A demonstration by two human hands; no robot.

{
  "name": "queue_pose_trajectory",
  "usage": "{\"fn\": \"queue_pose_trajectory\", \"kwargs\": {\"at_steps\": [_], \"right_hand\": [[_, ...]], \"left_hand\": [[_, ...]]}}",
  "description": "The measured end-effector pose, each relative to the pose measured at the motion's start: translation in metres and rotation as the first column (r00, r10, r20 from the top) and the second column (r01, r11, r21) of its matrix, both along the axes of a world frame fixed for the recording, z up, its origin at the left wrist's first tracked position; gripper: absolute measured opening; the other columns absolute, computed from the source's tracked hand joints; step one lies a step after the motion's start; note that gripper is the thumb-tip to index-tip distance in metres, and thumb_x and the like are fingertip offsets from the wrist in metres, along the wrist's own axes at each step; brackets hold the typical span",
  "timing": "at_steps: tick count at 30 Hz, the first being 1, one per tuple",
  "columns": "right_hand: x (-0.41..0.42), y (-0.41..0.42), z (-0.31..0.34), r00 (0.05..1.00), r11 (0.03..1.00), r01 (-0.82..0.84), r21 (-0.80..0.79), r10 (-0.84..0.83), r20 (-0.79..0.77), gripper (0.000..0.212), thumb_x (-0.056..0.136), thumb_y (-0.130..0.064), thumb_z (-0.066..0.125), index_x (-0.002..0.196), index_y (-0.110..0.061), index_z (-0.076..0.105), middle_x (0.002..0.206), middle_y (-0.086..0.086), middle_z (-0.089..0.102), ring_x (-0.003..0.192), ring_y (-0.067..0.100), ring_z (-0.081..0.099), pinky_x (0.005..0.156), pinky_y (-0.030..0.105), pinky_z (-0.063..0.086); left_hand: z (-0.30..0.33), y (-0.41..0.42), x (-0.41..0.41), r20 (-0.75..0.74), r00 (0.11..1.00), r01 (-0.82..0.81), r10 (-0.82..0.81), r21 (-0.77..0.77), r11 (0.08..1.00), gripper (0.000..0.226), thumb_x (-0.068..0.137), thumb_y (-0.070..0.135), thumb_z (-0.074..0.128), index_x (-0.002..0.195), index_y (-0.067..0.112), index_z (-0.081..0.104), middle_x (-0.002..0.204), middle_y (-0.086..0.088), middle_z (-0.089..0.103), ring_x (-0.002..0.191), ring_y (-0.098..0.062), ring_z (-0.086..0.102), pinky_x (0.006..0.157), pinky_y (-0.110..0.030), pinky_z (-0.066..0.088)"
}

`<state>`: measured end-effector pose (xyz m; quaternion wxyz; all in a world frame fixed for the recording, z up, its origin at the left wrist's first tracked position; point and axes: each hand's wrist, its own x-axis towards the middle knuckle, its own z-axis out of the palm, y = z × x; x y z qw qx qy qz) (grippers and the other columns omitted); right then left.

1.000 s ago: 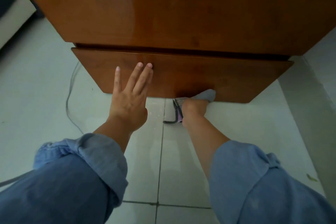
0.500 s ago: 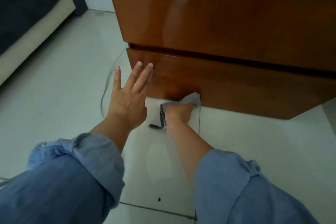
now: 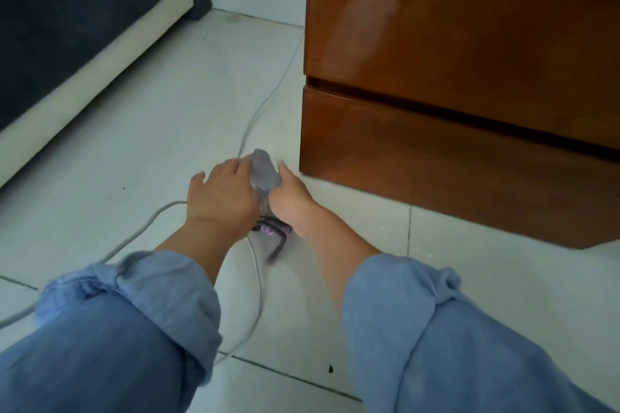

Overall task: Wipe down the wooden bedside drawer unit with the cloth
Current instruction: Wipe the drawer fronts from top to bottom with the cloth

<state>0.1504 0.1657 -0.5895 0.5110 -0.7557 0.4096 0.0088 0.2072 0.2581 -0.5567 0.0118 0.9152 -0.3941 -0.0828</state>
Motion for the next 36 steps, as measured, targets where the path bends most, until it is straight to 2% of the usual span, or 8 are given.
{"fn": "queue_pose_trajectory", "kwargs": {"at_steps": [3, 6, 11, 15, 20, 26, 32, 36], "right_hand": [[-0.005, 0.01, 0.011, 0.998, 0.992, -0.064, -0.109, 0.066, 0.008, 0.04, 0.089, -0.01, 0.046, 0.128, -0.018, 0.049, 0.122, 0.01, 0.06, 0.106, 0.03, 0.058, 0.087, 0.034, 0.047], [-0.033, 0.023, 0.021, 0.977, 0.934, -0.194, -0.3, 0.212, 0.029, 0.05, 0.083, -0.005, 0.053, 0.129, -0.024, 0.047, 0.124, 0.005, 0.059, 0.109, 0.027, 0.058, 0.092, 0.037, 0.049], [-0.098, 0.029, 0.042, 0.941, 0.871, -0.29, -0.397, 0.334, 0.045, 0.048, 0.072, -0.002, 0.058, 0.117, -0.02, 0.053, 0.119, 0.002, 0.055, 0.107, 0.025, 0.055, 0.092, 0.039, 0.045], [-0.159, 0.005, 0.086, 0.994, 0.993, -0.108, -0.042, 0.108, -0.006, 0.05, 0.066, -0.026, 0.067, 0.109, -0.036, 0.042, 0.112, -0.002, 0.054, 0.099, 0.023, 0.059, 0.084, 0.04, 0.051], [-0.216, -0.039, 0.159, 0.946, 0.912, 0.323, 0.255, -0.323, -0.042, 0.055, 0.078, 0.008, 0.046, 0.123, -0.022, 0.033, 0.105, 0.003, 0.051, 0.088, 0.019, 0.048, 0.068, 0.031, 0.041], [-0.287, -0.069, 0.256, 0.926, 0.89, 0.342, 0.301, -0.374, 0.051, 0.032, 0.086, -0.001, 0.048, 0.114, -0.016, 0.053, 0.098, 0.006, 0.059, 0.086, 0.015, 0.053, 0.078, 0.031, 0.047], [-0.337, -0.089, 0.332, 0.786, 0.8, 0.53, 0.281, -0.588, 0.19, 0.022, 0.088, -0.022, 0.058, 0.109, -0.014, 0.063, 0.108, 0.007, 0.07, 0.101, 0.024, 0.065, 0.096, 0.042, 0.049], [-0.354, -0.093, 0.389, 0.659, 0.722, 0.685, 0.094, -0.67, 0.342, 0.013, 0.09, -0.019, 0.054, 0.082, -0.011, 0.061, 0.081, 0.013, 0.063, 0.075, 0.025, 0.058, 0.066, 0.031, 0.045]], "left_hand": [[0.001, 0.003, 0.0, -0.341, 0.895, -0.363, 0.286, -0.189, 0.912, 0.054, 0.1, 0.043, 0.027, 0.101, 0.002, 0.062, 0.106, -0.019, 0.064, 0.097, -0.036, 0.058, 0.077, -0.035, 0.04], [0.005, 0.006, -0.013, -0.64, 0.676, -0.587, 0.366, -0.167, 0.792, 0.073, 0.086, 0.068, 0.036, 0.086, 0.001, 0.067, 0.085, -0.017, 0.071, 0.086, -0.034, 0.066, 0.083, -0.039, 0.052], [0.024, 0.003, -0.05, -0.807, 0.433, -0.717, 0.401, -0.039, 0.696, 0.055, 0.056, 0.044, 0.057, 0.078, -0.005, 0.066, 0.074, -0.026, 0.069, 0.079, -0.039, 0.069, 0.079, -0.048, 0.056], [0.076, -0.029, -0.095, -0.825, 0.504, -0.533, 0.256, -0.063, 0.844, 0.03, 0.08, 0.037, 0.062, 0.089, 0.009, 0.06, 0.099, -0.02, 0.068, 0.098, -0.035, 0.065, 0.086, -0.045, 0.054], [0.147, -0.066, -0.149, -0.919, 0.38, -0.395, 0.106, -0.058, 0.917, 0.017, 0.095, 0.02, 0.055, 0.112, 0.017, 0.055, 0.115, -0.009, 0.06, 0.102, -0.025, 0.056, 0.076, -0.035, 0.05], [0.242, -0.113, -0.196, -0.952, 0.292, -0.231, -0.089, -0.16, 0.96, 0.02, 0.097, 0.019, 0.054, 0.116, 0.022, 0.056, 0.108, -0.002, 0.06, 0.096, -0.019, 0.057, 0.066, -0.025, 0.05], [0.329, -0.158, -0.236, -0.845, 0.439, -0.068, -0.305, -0.369, 0.927, 0.017, 0.095, 0.027, 0.056, 0.11, 0.022, 0.051, 0.113, -0.003, 0.056, 0.105, -0.024, 0.055, 0.087, -0.04, 0.052], [0.371, -0.177, -0.262, -0.798, 0.461, -0.128, -0.39, -0.494, 0.86, 0.023, 0.095, 0.029, 0.053, 0.112, 0.02, 0.039, 0.111, -0.006, 0.05, 0.102, -0.027, 0.054, 0.087, -0.05, 0.054]]}}
